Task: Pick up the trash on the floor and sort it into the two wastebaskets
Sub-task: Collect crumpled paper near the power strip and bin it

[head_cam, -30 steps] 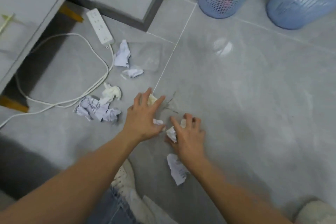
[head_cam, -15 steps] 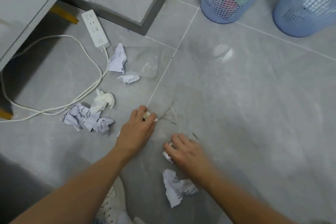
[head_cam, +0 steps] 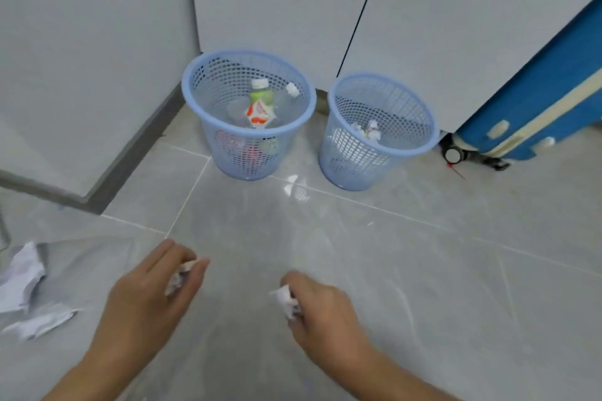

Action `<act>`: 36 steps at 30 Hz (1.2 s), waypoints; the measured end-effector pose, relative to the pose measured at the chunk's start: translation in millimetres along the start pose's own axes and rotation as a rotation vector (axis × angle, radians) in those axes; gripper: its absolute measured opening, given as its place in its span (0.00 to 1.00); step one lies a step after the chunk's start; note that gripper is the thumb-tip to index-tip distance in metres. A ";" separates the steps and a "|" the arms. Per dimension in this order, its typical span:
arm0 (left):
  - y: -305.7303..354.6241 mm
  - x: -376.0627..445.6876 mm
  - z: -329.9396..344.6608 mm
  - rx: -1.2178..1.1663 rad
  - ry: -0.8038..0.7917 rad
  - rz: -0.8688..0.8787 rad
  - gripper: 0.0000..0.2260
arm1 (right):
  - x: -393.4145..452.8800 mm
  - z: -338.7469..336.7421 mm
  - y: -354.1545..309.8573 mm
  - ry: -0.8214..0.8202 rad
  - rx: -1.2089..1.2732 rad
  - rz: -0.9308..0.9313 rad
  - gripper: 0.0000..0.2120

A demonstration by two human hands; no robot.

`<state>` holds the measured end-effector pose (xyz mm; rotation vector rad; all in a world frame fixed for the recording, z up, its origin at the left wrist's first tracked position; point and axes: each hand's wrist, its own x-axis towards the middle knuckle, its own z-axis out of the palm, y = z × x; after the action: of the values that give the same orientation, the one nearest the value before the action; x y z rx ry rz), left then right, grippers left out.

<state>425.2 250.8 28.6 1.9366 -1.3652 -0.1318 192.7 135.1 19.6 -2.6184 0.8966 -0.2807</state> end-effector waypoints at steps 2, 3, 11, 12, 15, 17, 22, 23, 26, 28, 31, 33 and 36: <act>36.9 67.4 -2.4 -0.070 0.088 0.107 0.09 | 39.1 -70.0 30.0 0.190 0.057 0.089 0.14; 50.2 100.1 -2.6 -0.092 0.124 0.159 0.08 | 60.5 -99.1 46.0 0.286 0.077 0.115 0.12; 65.7 291.0 34.1 -0.004 0.132 0.235 0.12 | 203.2 -199.3 155.7 0.563 -0.028 0.367 0.07; 62.5 301.8 38.5 0.017 0.120 0.225 0.12 | 212.7 -200.8 166.0 0.544 -0.044 0.399 0.07; 57.2 318.5 54.6 0.041 0.087 0.175 0.13 | 231.1 -197.1 187.5 0.477 -0.036 0.475 0.07; 58.3 321.3 70.1 0.002 0.075 0.108 0.13 | 235.2 -187.9 197.1 0.458 -0.034 0.505 0.05; 109.3 334.5 133.0 -0.246 0.099 0.011 0.15 | 239.7 -167.8 209.5 0.382 0.037 0.588 0.07; 125.0 339.0 147.6 -0.282 0.108 0.005 0.15 | 241.0 -166.1 211.2 0.367 0.073 0.623 0.09; 166.8 352.0 177.1 -0.270 0.075 0.023 0.15 | 242.3 -162.8 212.9 0.250 0.156 0.701 0.16; 188.4 356.3 186.5 -0.207 0.040 0.096 0.14 | 238.9 -163.2 212.5 0.192 0.234 0.728 0.31; 211.3 359.8 198.0 -0.154 -0.028 0.251 0.14 | 232.3 -167.9 215.9 0.258 0.279 0.729 0.34; 218.4 361.1 204.8 -0.255 -0.139 0.256 0.14 | 223.8 -173.9 222.4 0.330 0.255 0.718 0.28; 218.1 355.4 211.7 -0.276 -0.367 0.234 0.18 | 206.8 -182.1 235.5 0.387 0.243 0.706 0.24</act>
<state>307.8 -190.9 127.7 1.5597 -1.6996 -0.5541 169.7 -215.6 108.2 -1.9011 1.7145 -0.6564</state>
